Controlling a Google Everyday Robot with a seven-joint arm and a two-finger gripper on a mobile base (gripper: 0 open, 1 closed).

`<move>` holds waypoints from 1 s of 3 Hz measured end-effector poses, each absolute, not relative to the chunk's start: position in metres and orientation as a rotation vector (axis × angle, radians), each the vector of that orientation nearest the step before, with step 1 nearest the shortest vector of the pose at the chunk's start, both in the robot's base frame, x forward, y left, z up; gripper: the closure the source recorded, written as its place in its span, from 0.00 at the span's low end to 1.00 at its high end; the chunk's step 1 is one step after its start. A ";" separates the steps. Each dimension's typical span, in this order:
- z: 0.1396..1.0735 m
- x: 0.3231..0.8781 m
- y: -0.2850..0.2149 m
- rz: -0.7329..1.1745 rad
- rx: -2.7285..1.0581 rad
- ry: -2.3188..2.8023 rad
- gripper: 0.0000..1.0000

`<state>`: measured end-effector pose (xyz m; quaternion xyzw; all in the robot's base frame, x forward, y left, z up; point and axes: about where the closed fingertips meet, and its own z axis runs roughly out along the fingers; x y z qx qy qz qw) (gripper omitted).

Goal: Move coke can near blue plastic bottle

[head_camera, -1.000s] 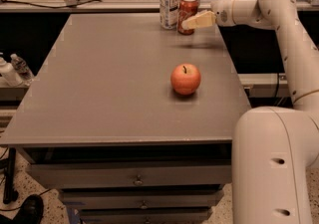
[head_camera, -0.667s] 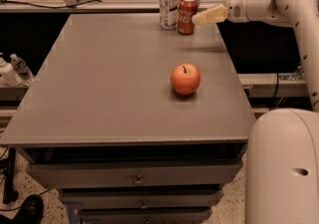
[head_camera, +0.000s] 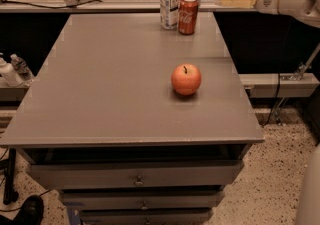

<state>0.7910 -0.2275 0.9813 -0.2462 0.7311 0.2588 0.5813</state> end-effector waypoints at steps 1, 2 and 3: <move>0.988 0.782 -0.232 0.620 -0.533 1.692 0.00; 0.988 0.782 -0.231 0.620 -0.536 1.693 0.00; 0.978 0.792 -0.214 0.679 -0.566 1.677 0.00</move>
Offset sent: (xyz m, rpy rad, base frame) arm -0.0103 -0.0056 0.0081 0.0406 -0.0065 -0.0220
